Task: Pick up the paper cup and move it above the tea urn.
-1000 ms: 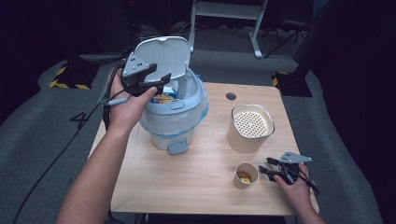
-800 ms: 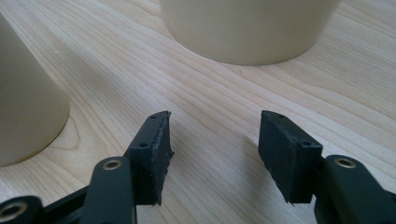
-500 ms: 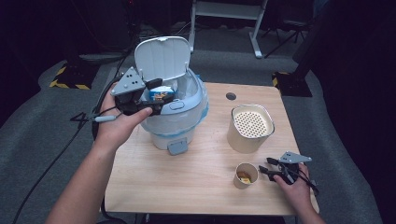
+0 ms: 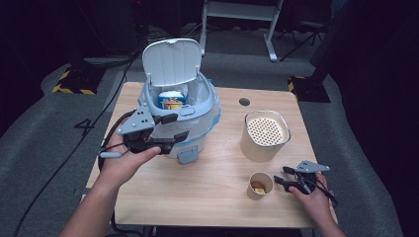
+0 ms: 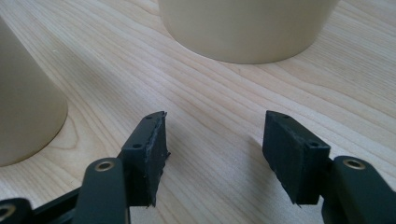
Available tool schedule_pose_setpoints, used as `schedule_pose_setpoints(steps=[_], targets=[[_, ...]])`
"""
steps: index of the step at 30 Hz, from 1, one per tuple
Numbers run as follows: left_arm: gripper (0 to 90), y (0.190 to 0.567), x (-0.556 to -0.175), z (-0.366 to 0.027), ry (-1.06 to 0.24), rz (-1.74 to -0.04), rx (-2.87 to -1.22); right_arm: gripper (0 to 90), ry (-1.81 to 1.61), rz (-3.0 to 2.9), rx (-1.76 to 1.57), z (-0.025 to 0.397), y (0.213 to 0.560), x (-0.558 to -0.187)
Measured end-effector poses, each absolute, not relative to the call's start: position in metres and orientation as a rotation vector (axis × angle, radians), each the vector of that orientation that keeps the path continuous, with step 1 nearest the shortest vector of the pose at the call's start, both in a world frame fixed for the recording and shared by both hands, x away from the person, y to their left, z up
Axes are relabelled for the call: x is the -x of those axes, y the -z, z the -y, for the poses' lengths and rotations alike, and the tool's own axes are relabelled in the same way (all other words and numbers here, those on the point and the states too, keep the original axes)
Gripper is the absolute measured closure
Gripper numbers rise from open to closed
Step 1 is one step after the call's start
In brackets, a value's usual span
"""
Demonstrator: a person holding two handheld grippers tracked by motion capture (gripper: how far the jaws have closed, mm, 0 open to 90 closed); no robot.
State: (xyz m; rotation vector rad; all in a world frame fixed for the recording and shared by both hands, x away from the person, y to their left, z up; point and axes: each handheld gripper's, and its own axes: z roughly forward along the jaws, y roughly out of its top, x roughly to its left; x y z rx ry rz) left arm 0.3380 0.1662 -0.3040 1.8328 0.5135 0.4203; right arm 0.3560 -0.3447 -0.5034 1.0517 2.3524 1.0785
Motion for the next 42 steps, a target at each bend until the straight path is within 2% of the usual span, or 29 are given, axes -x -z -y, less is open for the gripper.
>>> schedule_pose_setpoints(steps=[13, 23, 33, 42], targets=[[39.0, 0.347, -0.331, -0.160, -0.351, -0.532, -1.868, 37.5, -1.032, -2.371, -1.080, 0.348, 0.500, -0.350], [39.1, 0.382, -0.332, -0.161, -0.302, -0.542, -1.920, 40.1, -1.077, -2.380, -1.048, 0.354, 0.485, -0.337], [39.2, 0.418, -0.336, -0.160, -0.278, -0.604, -1.972, 30.2, -1.133, -2.387, -0.985, 0.352, 0.481, -0.323], [39.1, 0.452, -0.340, -0.158, -0.248, -0.656, -2.044, 29.4, -1.136, -2.397, -0.967, 0.352, 0.475, -0.306]])
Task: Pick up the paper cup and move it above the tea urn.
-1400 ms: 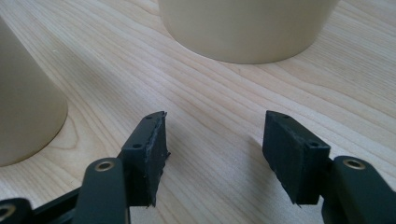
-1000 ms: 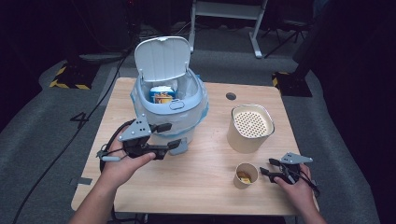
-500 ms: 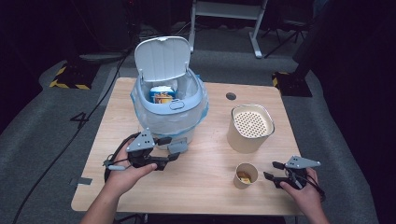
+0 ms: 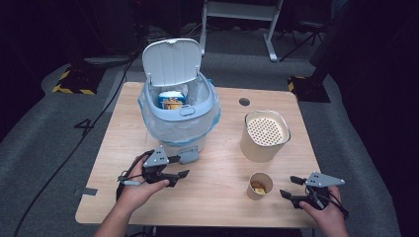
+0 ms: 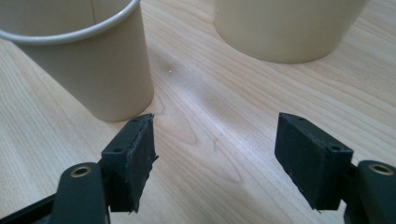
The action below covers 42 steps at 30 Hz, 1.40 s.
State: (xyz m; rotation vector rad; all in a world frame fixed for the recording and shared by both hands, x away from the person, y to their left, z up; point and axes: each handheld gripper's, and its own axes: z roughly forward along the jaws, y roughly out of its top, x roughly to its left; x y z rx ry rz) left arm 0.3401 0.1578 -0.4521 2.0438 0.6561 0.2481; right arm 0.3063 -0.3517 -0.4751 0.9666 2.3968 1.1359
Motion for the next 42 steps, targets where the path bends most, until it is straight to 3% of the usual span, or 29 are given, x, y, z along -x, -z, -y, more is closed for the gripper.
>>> schedule_pose_setpoints(steps=[19, 30, 42], targets=[[31.8, 0.498, -0.348, -0.153, -0.247, -0.751, -2.283, 26.1, -1.167, -2.443, -0.950, 0.342, 0.477, -0.302], [20.0, 0.504, -0.347, -0.145, -0.274, -0.748, -2.270, 19.4, -1.223, -2.419, -0.914, 0.337, 0.476, -0.301], [19.6, 0.504, -0.347, -0.145, -0.274, -0.750, -2.271, 16.7, -1.227, -2.469, -0.876, 0.325, 0.467, -0.295]])
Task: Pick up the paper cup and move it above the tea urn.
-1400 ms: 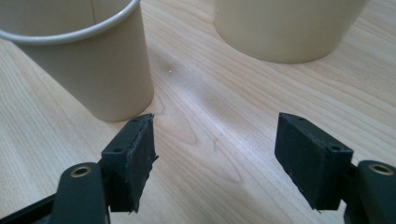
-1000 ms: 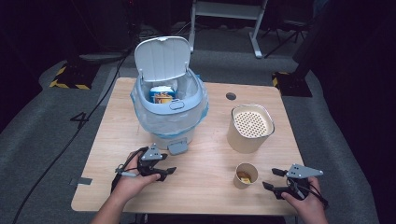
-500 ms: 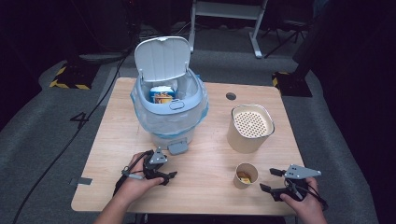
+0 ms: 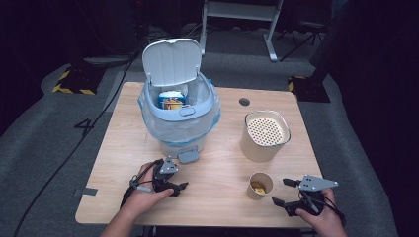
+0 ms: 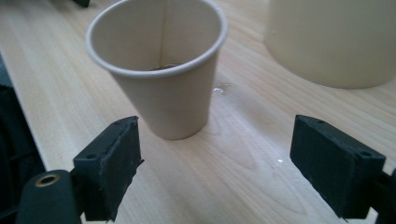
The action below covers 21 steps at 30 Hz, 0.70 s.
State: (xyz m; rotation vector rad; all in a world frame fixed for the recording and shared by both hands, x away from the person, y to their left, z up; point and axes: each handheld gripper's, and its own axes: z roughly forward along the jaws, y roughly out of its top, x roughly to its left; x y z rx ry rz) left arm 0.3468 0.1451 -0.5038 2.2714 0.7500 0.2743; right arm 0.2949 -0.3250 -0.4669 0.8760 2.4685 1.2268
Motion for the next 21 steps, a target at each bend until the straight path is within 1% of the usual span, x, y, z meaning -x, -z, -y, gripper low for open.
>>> schedule_pose_setpoints(steps=[13, 21], targets=[[19.6, 0.504, -0.347, -0.145, -0.275, -0.751, -2.269, 17.0, -1.288, -2.473, -0.799, 0.290, 0.478, -0.301], [19.6, 0.504, -0.347, -0.145, -0.275, -0.751, -2.269, 21.4, -1.313, -2.470, -0.787, 0.275, 0.489, -0.310]])
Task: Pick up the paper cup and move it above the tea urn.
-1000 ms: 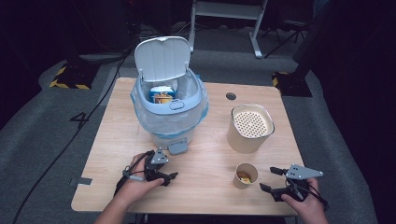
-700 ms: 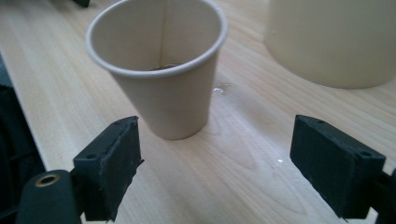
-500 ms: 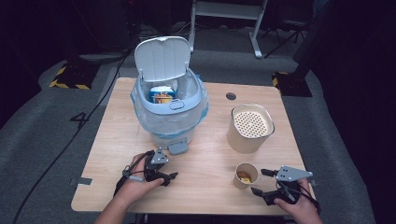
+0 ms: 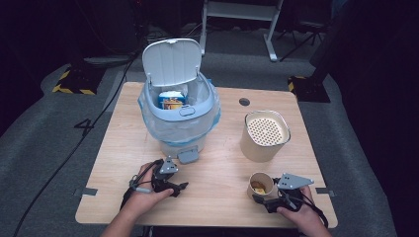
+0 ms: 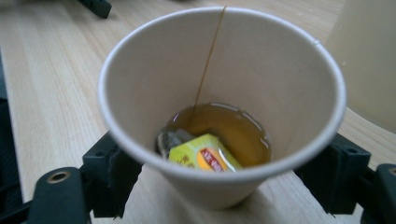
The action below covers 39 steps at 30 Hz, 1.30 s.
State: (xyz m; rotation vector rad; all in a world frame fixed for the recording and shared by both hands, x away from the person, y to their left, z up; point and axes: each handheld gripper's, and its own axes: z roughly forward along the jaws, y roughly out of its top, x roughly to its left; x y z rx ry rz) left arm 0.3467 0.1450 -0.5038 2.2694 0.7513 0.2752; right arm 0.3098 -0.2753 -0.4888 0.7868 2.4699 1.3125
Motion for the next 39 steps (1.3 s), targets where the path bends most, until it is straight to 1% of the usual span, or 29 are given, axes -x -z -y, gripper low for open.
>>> schedule_pose_setpoints(steps=[2, 4, 12, 17, 26, 39], targets=[[19.6, 0.504, -0.347, -0.145, -0.274, -0.751, -2.269, 22.3, -1.331, -2.453, -0.793, 0.274, 0.490, -0.311], [19.6, 0.504, -0.347, -0.145, -0.275, -0.750, -2.270, 26.8, -1.349, -2.453, -0.788, 0.272, 0.492, -0.312], [19.6, 0.504, -0.347, -0.145, -0.275, -0.750, -2.271, 28.5, -1.378, -2.457, -0.772, 0.273, 0.492, -0.314], [19.6, 0.504, -0.347, -0.145, -0.275, -0.750, -2.271, 28.8, -1.435, -2.433, -0.764, 0.276, 0.486, -0.314], [19.8, 0.504, -0.347, -0.144, -0.279, -0.762, -2.268, 29.3, -1.495, -2.367, -0.756, 0.284, 0.458, -0.318], [19.8, 0.504, -0.348, -0.143, -0.283, -0.774, -2.263, 29.6, -1.517, -2.326, -0.743, 0.296, 0.406, -0.336]])
